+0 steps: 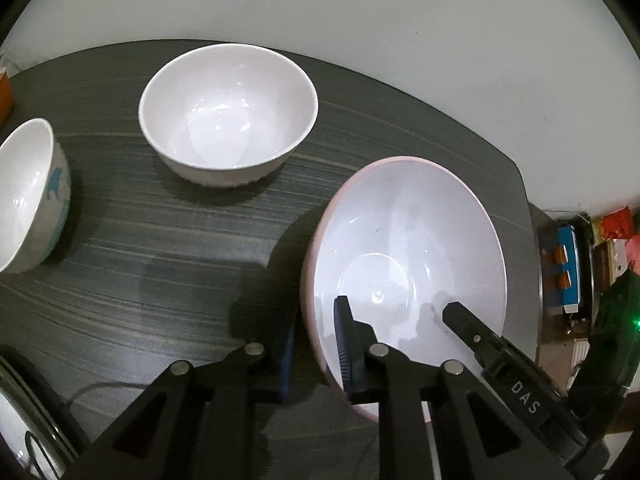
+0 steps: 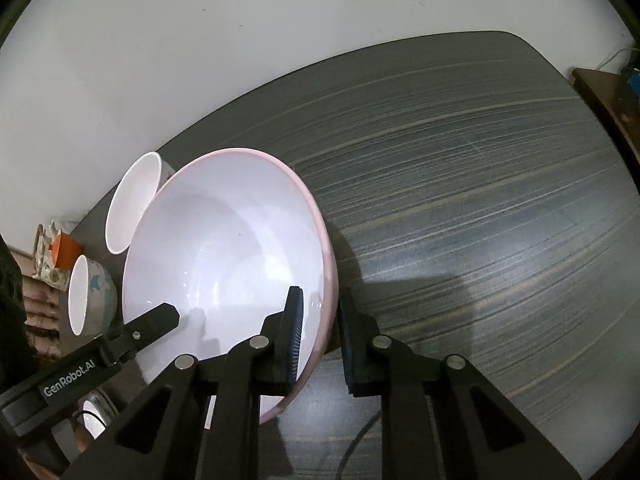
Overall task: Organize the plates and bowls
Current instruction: 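Close both grippers on the rim of the large pink-rimmed bowl, then lift and carry the pink-rimmed bowl with both grippers toward the plate stack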
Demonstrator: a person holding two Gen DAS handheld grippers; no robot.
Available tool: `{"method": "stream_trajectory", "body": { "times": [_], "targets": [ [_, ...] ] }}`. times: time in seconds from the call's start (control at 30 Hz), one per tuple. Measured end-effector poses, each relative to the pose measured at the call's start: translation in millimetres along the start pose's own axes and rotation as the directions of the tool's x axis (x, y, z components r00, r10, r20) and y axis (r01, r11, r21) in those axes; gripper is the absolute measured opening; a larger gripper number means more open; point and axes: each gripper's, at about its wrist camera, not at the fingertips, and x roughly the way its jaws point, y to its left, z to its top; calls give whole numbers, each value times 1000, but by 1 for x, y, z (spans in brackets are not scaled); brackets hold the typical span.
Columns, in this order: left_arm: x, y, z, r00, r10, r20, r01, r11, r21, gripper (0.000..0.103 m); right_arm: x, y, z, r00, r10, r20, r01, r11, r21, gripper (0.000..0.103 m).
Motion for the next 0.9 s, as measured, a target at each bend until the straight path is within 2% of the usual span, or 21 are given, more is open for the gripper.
{"method": "stream_trajectory", "body": {
  "times": [0.33,0.6,0.9],
  "targets": [
    [-33,22,-26,1000,10,6,-10,1000,-16,18,-18,24,-20,1000,21,-11,-22,999,-27,16],
    [-69,44,-62,1000,26,6,-26,998,-49,18,-36,51,-57,998,53,-22,-54,997,-52,16],
    [-107,67,-113,1000,11,20,-10,996,-87,18,-61,76,-108,997,79,-25,-81,993,-87,16]
  ]
}}
